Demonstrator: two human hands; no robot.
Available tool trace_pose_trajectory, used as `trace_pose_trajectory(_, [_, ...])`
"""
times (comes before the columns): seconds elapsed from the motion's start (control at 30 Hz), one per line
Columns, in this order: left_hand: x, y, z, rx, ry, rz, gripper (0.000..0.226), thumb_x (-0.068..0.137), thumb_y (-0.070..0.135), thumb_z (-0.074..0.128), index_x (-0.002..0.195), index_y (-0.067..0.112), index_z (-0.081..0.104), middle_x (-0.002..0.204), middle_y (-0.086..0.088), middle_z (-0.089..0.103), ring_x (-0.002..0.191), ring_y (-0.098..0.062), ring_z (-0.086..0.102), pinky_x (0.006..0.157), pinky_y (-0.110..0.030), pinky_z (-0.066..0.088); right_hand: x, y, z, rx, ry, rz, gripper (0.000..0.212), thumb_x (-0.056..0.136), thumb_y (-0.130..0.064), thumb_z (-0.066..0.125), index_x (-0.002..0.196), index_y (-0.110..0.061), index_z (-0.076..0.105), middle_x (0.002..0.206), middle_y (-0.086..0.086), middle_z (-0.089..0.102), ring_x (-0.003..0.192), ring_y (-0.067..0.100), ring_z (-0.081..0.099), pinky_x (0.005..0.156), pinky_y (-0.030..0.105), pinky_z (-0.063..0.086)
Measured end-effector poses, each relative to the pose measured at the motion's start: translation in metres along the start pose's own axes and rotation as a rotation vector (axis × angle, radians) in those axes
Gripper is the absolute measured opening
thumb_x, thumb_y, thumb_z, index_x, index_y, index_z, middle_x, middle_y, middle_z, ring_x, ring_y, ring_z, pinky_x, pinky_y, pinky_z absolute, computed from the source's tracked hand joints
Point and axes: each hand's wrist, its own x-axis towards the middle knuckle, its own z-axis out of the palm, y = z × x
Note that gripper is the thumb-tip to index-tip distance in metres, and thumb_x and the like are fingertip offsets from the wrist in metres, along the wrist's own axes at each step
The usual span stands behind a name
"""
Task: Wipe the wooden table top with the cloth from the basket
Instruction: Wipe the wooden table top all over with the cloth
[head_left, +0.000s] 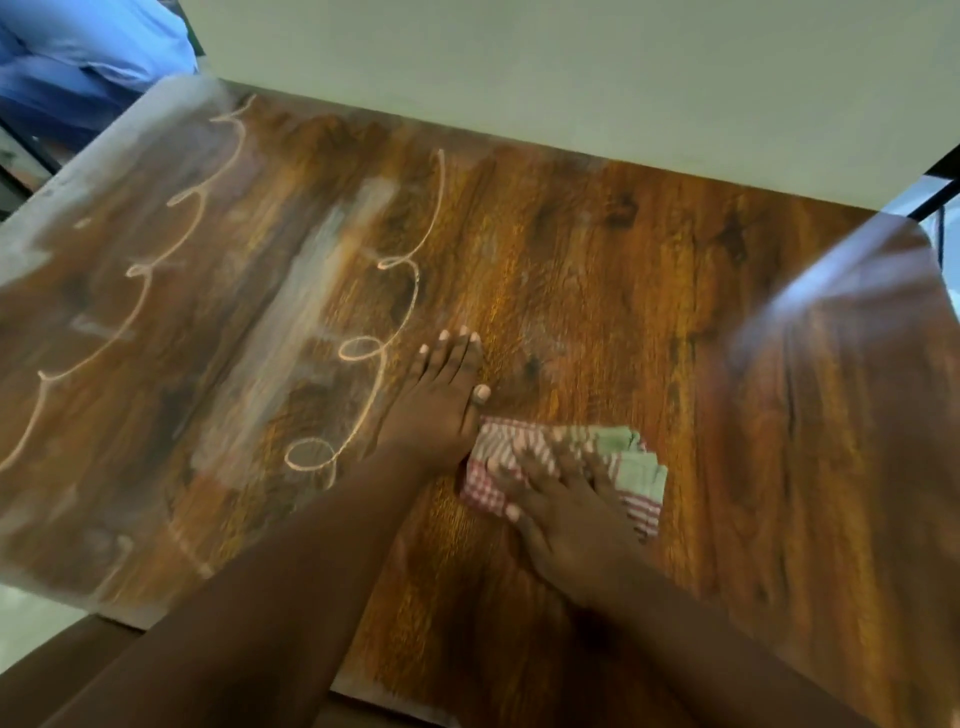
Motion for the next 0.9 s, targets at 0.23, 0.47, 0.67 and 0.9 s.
trace_pose_trajectory(0.23, [0.002,-0.002,0.004,0.01,-0.028,-0.019,0.063,0.097,0.047,0.004,0.151,0.018,-0.009,0.159,0.002,-0.013,0.145,-0.013,-0.022,0.116,-0.03,-0.017,0.03,0.055,-0.014,0.005,-0.008,0.008,0.052,0.097,-0.054,0.001,0.148,-0.047,-0.003,0.158,-0.007,0.007,0.145,0.025,-0.014,0.115,0.047,-0.012])
trace_pose_trajectory(0.47, [0.004,-0.002,0.001,0.016,-0.04,-0.033,0.064,0.096,0.048,0.004,0.152,0.02,-0.009,0.157,0.004,-0.016,0.142,-0.01,-0.026,0.11,-0.024,-0.025,0.15,0.068,-0.041,0.023,0.057,0.226,0.051,0.101,-0.045,0.019,0.151,-0.038,0.009,0.16,-0.004,0.01,0.146,0.028,-0.007,0.114,0.053,-0.008])
trace_pose_trajectory(0.67, [0.002,-0.001,-0.001,-0.012,-0.049,-0.026,0.06,0.096,0.048,0.005,0.147,0.022,-0.015,0.158,0.002,-0.013,0.144,-0.009,-0.022,0.112,-0.024,-0.022,0.045,0.039,-0.011,0.048,0.001,-0.003,0.057,0.093,-0.058,-0.007,0.148,-0.044,-0.003,0.154,-0.015,-0.005,0.136,0.011,-0.033,0.108,0.04,-0.027])
trace_pose_trajectory(0.9, [0.003,0.003,-0.004,0.072,-0.097,-0.055,0.061,0.099,0.049,0.007,0.152,0.022,-0.006,0.16,0.004,-0.011,0.143,-0.011,-0.026,0.113,-0.031,-0.023,0.116,0.091,-0.04,0.013,0.025,0.093,0.055,0.097,-0.054,0.006,0.15,-0.04,-0.002,0.159,-0.009,0.002,0.146,0.021,-0.009,0.112,0.044,-0.012])
